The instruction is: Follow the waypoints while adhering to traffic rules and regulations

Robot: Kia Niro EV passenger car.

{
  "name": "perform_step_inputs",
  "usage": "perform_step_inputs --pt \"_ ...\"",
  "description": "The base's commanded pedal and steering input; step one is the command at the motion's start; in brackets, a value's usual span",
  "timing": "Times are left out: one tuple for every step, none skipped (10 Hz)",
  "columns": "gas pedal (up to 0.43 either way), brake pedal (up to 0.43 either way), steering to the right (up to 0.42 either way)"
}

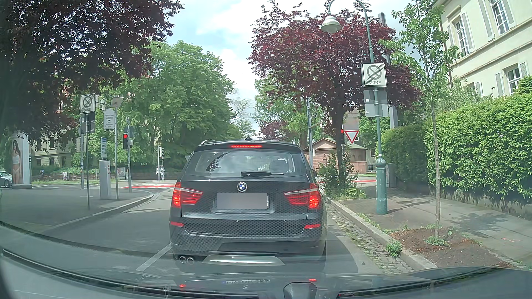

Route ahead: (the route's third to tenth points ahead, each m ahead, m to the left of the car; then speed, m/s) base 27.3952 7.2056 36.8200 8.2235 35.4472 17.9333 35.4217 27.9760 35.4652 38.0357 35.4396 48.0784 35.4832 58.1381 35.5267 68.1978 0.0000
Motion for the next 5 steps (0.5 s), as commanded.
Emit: perform_step_inputs --pt "0.000 0.274 -0.003" --pt "0.000 0.274 -0.003" --pt "0.000 0.274 -0.003" --pt "0.000 0.274 -0.003" --pt "0.000 0.274 -0.003"
